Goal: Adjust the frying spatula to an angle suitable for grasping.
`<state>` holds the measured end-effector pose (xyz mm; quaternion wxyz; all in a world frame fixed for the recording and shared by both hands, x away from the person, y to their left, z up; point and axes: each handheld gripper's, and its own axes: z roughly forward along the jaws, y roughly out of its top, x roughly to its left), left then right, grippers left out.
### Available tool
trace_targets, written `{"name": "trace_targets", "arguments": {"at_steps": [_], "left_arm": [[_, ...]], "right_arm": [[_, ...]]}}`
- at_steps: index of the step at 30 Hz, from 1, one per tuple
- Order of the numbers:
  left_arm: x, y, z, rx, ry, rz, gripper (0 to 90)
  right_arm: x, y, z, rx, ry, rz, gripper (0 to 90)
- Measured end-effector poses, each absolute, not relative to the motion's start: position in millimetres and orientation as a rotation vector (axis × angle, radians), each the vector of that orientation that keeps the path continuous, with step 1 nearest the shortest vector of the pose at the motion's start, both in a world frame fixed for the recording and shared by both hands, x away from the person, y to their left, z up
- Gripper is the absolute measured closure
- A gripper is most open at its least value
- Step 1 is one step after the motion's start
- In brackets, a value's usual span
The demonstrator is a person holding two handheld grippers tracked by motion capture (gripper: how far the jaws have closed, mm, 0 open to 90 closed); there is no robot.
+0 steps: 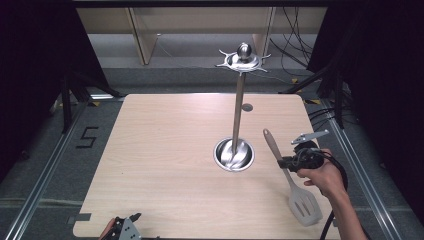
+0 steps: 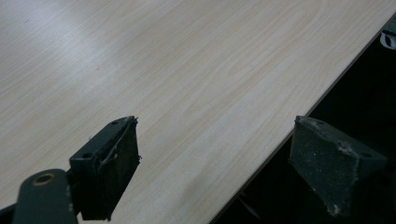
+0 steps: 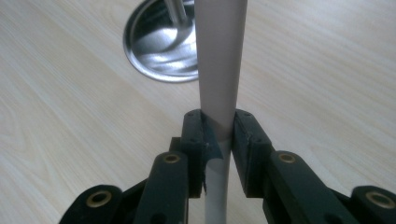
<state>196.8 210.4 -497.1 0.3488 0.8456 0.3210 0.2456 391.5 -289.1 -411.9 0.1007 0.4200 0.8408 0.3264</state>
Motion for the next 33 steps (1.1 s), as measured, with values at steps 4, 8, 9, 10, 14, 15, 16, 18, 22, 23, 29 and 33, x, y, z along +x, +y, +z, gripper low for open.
{"name": "trace_targets", "arguments": {"at_steps": [4, 8, 9, 10, 14, 15, 16, 18, 22, 23, 29, 33], "left_arm": [[197, 210, -497, 2.199, 0.83, 0.646, 14.9], [196, 211, -496, 2.213, 0.82, 0.613, 14.9], [199, 209, -498, 2.174, 0.8, 0.63, 15.0], [200, 211, -497, 2.207, 0.785, 0.662, 15.0], [200, 212, -496, 2.23, 0.767, 0.659, 14.9], [200, 211, -497, 2.223, 0.775, 0.648, 14.9], [200, 211, -497, 2.228, 0.767, 0.651, 14.9], [200, 211, -497, 2.228, 0.768, 0.65, 15.0], [200, 210, -499, 2.228, 0.773, 0.64, 14.9], [199, 210, -499, 2.221, 0.774, 0.642, 14.9], [197, 210, -499, 2.208, 0.826, 0.625, 14.9], [196, 209, -498, 2.183, 0.836, 0.618, 14.9]], "right_arm": [[382, -291, -403, 1.231, 2.495, 1.019, 76.1], [375, -295, -394, 1.213, 2.496, 1.048, 76.1], [374, -296, -394, 1.201, 2.484, 1.074, 76.1], [372, -296, -395, 1.201, 2.464, 1.089, 76.1], [368, -296, -394, 1.174, 2.421, 1.145, 76.2], [366, -299, -391, 1.171, 2.442, 1.132, 76.2], [365, -298, -390, 1.174, 2.43, 1.164, 76.2], [363, -299, -389, 1.151, 2.409, 1.189, 76.2], [361, -301, -386, 1.113, 2.387, 1.218, 76.3], [360, -299, -387, 1.132, 2.361, 1.261, 76.3], [358, -297, -379, 1.102, 2.347, 1.304, 76.3], [359, -295, -376, 1.066, 2.333, 1.34, 76.3]]}}
